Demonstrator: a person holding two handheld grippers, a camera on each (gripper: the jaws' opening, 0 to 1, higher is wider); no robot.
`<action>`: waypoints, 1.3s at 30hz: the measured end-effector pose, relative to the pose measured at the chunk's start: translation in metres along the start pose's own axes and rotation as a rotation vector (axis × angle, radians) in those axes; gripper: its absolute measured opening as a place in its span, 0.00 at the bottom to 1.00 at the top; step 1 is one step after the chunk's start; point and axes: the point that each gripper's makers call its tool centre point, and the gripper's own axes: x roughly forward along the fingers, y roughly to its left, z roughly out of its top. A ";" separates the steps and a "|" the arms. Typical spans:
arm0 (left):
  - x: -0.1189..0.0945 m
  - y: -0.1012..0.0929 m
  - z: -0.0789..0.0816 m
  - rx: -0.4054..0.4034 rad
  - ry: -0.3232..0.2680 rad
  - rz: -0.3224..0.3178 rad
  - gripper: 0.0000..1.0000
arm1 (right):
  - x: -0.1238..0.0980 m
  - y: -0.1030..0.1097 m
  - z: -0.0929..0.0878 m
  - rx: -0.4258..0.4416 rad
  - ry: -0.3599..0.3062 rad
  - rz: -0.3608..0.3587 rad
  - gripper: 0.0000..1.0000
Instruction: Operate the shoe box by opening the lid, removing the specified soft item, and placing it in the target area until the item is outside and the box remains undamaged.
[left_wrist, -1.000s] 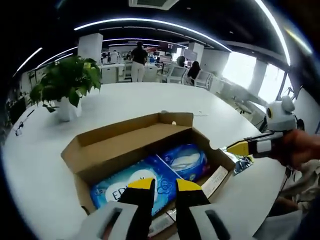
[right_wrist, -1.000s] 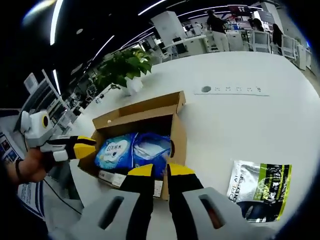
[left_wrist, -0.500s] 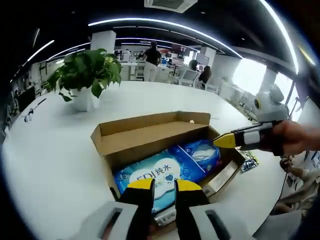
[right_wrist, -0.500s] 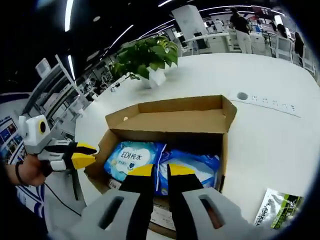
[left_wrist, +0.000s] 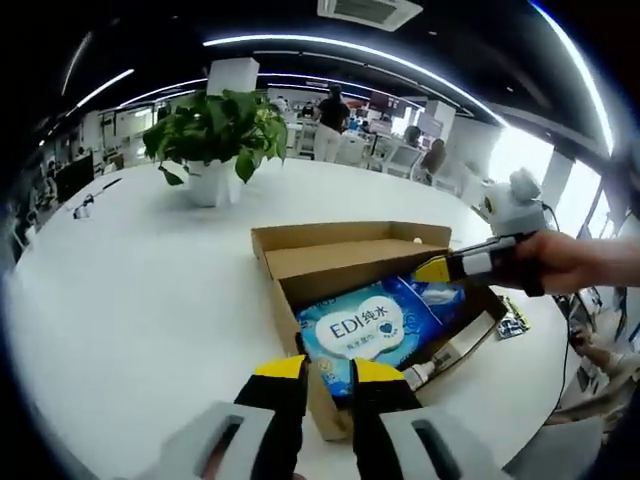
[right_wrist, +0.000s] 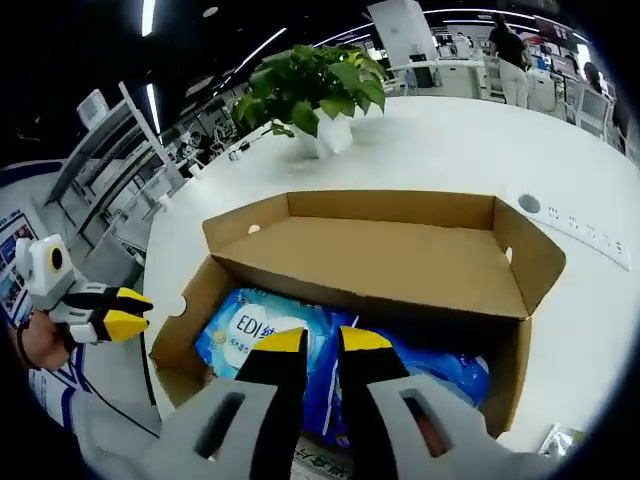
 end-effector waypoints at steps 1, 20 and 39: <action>-0.001 0.002 -0.001 -0.001 0.000 0.004 0.16 | 0.002 -0.001 -0.002 -0.001 0.009 -0.008 0.11; -0.005 0.014 0.000 -0.025 -0.010 0.015 0.16 | 0.025 -0.028 -0.003 0.011 0.037 -0.040 0.12; -0.007 0.012 -0.002 -0.037 -0.012 0.002 0.16 | 0.033 -0.021 -0.020 0.031 0.067 -0.076 0.05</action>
